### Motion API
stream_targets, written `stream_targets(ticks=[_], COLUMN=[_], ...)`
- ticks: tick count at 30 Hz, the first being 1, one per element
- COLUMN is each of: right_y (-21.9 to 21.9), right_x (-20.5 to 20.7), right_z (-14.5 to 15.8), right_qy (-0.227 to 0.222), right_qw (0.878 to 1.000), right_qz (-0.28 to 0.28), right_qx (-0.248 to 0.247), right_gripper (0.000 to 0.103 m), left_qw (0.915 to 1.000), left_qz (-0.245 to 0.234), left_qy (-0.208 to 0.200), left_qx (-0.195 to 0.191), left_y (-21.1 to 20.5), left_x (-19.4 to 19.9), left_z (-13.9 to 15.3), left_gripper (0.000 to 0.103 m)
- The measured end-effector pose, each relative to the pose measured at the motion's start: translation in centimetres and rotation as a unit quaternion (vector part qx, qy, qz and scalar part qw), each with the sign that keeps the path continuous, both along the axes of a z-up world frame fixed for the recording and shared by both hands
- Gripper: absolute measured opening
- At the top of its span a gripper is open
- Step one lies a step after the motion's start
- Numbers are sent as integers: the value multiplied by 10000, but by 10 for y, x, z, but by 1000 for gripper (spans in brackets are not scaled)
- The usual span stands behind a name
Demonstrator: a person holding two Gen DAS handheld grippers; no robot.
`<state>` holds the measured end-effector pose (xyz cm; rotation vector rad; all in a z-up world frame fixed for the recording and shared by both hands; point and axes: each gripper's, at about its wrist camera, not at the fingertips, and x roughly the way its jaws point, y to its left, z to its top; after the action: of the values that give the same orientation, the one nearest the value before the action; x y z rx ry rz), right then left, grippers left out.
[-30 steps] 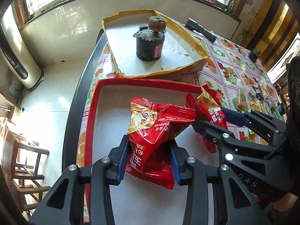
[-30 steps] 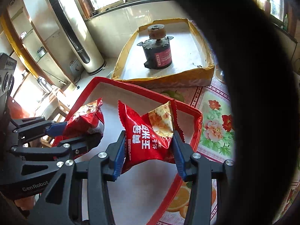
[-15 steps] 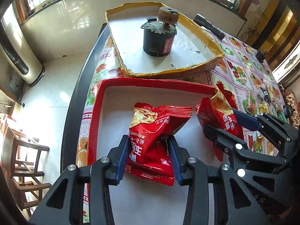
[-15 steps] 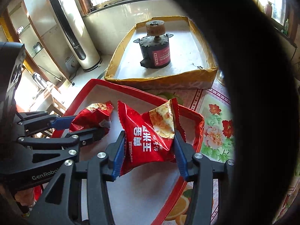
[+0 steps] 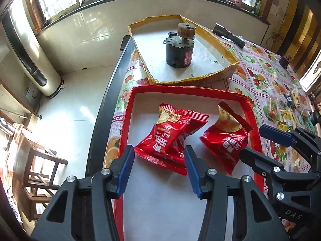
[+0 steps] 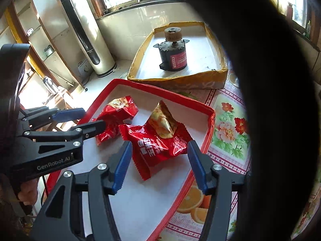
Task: Organize snacks
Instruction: 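Move both open tools back over the snacks on the table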
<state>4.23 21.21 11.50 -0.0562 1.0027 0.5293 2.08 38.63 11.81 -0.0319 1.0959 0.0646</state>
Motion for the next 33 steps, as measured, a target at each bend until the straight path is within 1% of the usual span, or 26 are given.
stream_targets(ticks=[4, 9, 12, 15, 18, 22, 24, 26, 29, 33], right_y=[-7, -23, -42, -73, -112, -166, -198, -232, -281, -330], right_x=[-20, -44, -58, -70, -80, -93, -97, -101, -106, -110], right_z=[6, 10, 11, 9, 5, -3, -9, -17, -28, -39], right_qy=[41, 182, 290, 416, 566, 576, 598, 623, 745, 825], right_qw=[10000, 9996, 9991, 9986, 9974, 9968, 9951, 9921, 9844, 9750], right_qz=[67, 192, 248, 150, -79, -458, -741, -1063, -1570, -2046], right_qx=[25, 129, 207, 299, 437, 300, 267, 235, 258, 258], right_gripper=[58, 59, 59, 59, 60, 60, 61, 61, 61, 61], left_qw=[9997, 9995, 9995, 9995, 9987, 9961, 9949, 9937, 9924, 9910], left_qz=[-147, -123, -111, -219, -466, -872, -983, -1042, -1099, -1137], left_qy=[-171, -276, -302, -222, -157, 24, 177, 343, 518, 677], left_qx=[94, 43, 34, -7, -111, -128, -174, -216, -176, -182], left_y=[-15, -42, -65, -97, -134, -187, -206, -222, -244, -263], left_x=[-18, -39, -50, -58, -62, -58, -53, -48, -45, -37], left_z=[10, 19, 23, 21, 18, 5, -6, -18, -34, -46], left_gripper=[51, 52, 54, 55, 55, 56, 56, 56, 56, 56])
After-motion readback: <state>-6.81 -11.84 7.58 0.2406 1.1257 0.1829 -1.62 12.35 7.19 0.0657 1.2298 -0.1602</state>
